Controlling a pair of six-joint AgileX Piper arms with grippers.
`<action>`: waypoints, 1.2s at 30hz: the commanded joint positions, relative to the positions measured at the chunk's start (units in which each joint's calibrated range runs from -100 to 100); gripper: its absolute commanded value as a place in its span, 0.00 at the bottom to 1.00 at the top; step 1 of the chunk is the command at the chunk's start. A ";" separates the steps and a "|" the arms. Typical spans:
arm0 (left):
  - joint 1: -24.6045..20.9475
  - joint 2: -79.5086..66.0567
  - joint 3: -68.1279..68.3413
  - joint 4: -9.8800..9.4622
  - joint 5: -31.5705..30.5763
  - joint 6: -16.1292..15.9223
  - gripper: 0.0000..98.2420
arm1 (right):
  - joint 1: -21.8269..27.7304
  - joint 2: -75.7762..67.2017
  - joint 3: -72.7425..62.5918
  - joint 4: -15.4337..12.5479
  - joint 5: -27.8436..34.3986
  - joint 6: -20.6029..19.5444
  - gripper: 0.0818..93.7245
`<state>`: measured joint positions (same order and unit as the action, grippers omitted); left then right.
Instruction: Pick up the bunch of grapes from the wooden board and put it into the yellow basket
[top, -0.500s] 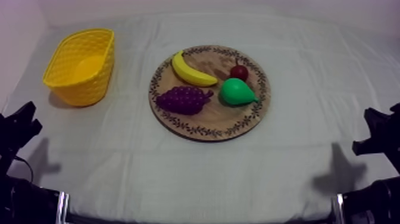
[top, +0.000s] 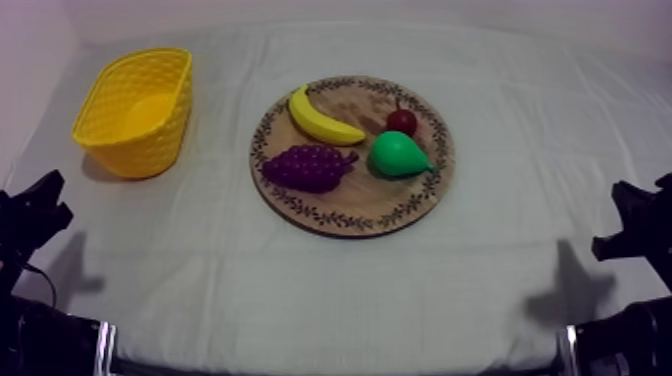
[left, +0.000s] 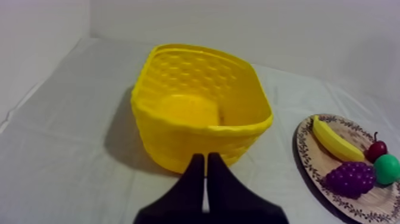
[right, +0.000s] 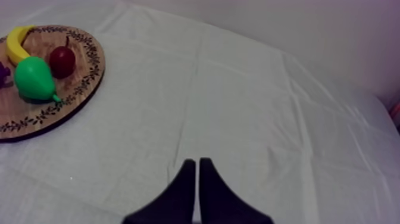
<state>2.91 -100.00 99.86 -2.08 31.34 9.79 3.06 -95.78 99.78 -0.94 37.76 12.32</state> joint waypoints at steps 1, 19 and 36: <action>0.02 0.00 0.02 0.00 0.02 0.02 0.00 | 0.01 0.02 -0.01 -0.01 -0.02 0.00 0.00; 0.74 0.03 -0.09 -0.63 0.71 -0.44 0.00 | 0.01 0.02 -0.01 -0.01 -0.02 -0.01 0.00; 11.95 28.44 -16.73 -1.26 -4.46 -4.35 0.00 | 0.01 0.02 -0.01 -0.01 -0.02 0.00 0.00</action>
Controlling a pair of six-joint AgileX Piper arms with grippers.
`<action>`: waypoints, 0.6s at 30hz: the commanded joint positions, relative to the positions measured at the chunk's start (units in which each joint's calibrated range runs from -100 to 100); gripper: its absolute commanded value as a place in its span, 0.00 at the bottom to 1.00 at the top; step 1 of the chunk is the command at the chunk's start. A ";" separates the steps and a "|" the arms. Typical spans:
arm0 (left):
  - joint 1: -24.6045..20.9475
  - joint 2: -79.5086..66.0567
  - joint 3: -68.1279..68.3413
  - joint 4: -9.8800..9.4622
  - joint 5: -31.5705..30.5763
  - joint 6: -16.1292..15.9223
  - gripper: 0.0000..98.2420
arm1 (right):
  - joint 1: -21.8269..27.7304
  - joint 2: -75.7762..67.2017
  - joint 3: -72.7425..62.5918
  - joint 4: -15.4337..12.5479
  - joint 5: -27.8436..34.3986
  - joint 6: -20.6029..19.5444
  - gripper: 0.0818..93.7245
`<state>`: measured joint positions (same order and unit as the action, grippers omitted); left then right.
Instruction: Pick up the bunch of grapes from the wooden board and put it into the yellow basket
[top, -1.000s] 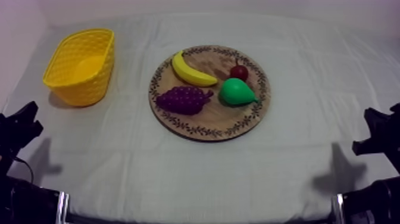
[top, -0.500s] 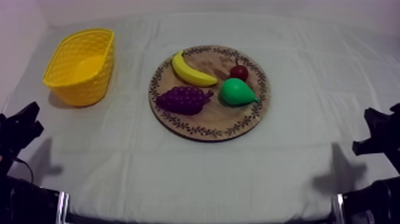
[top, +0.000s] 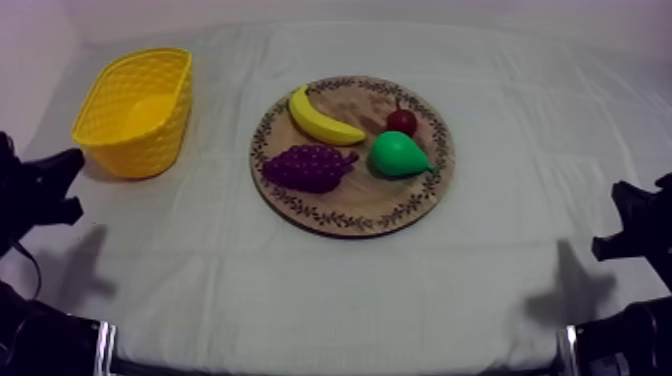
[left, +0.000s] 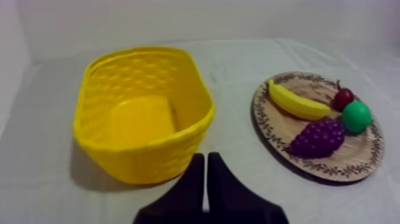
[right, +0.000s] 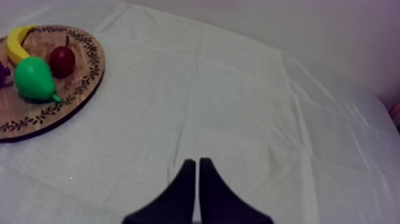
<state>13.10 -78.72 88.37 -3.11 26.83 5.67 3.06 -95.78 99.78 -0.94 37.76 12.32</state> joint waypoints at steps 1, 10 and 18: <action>2.66 9.70 -7.67 -0.43 0.18 -0.37 0.00 | 0.01 0.02 -0.01 -0.01 -0.02 -0.01 0.00; 10.23 32.11 -31.59 -0.87 6.77 -3.99 0.00 | 0.01 0.02 -0.01 -0.01 -0.02 0.01 0.00; 14.83 47.06 -49.41 -0.57 14.67 -7.28 0.00 | 0.01 0.02 -0.01 -0.01 -0.02 0.00 0.00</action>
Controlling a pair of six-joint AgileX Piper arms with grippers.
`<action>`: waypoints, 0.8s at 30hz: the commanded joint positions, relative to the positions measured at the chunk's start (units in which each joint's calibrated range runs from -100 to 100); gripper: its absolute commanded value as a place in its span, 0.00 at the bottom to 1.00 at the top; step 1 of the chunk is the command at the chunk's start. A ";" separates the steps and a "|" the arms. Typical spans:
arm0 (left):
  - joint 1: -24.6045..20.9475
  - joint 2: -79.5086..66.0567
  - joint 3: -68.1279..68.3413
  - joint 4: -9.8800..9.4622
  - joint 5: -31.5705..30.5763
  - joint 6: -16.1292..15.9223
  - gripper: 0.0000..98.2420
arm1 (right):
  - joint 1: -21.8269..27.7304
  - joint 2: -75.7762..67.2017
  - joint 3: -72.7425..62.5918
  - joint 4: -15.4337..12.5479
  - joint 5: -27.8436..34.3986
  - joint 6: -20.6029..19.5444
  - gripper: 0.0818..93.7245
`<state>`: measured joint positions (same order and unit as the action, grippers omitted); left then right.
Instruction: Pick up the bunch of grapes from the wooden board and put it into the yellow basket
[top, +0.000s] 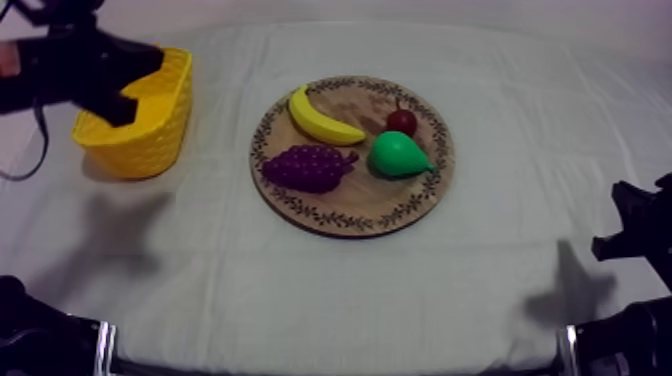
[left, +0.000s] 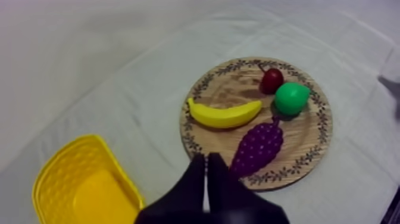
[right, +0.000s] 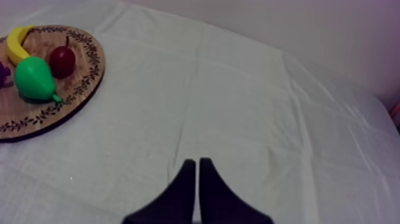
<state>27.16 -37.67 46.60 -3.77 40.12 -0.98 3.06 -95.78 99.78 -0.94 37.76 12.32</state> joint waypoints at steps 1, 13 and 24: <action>1.21 7.89 -9.79 0.21 2.37 -1.06 0.00 | 0.01 0.02 -0.01 -0.01 -0.02 -0.01 0.00; 3.09 30.76 -34.63 3.26 14.64 -6.64 0.00 | 0.01 0.02 -0.01 -0.01 -0.02 -0.01 0.00; 3.26 44.37 -49.69 6.65 28.33 -12.44 0.00 | 0.01 0.02 -0.01 -0.01 -0.02 0.01 0.00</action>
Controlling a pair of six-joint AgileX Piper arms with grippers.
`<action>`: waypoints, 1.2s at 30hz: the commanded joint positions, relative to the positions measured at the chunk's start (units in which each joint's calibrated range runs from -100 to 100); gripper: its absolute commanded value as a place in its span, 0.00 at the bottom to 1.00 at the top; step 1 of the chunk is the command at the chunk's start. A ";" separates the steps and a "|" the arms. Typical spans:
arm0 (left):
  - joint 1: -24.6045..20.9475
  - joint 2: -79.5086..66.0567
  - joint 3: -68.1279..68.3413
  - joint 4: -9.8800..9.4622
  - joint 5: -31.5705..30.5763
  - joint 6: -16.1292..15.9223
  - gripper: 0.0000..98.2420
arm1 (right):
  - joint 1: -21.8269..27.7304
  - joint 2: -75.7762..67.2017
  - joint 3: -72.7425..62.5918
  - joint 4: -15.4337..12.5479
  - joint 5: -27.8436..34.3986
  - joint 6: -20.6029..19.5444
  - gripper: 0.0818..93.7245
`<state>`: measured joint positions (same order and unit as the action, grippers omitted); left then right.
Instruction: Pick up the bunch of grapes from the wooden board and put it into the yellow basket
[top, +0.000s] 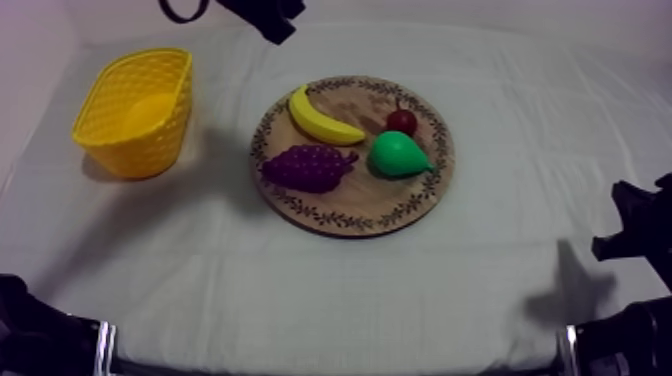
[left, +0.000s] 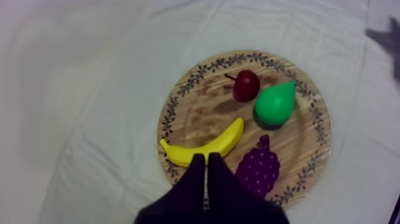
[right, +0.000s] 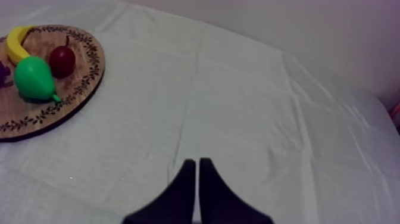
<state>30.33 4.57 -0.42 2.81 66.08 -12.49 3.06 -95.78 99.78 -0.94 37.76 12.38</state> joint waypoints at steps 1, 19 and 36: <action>0.32 3.45 -4.12 0.15 4.06 -1.46 0.00 | 0.01 0.02 -0.01 -0.01 -0.02 -0.05 0.00; 0.56 5.92 1.40 1.69 5.05 -5.77 0.00 | 0.01 0.02 -0.01 -0.01 -0.02 -0.05 0.00; -0.20 3.70 4.39 -1.06 15.59 -14.67 0.00 | 0.01 0.02 -0.01 -0.01 -0.02 -0.05 0.00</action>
<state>30.00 8.40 3.48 1.82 81.80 -27.19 3.06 -95.78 99.78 -0.94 37.76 12.32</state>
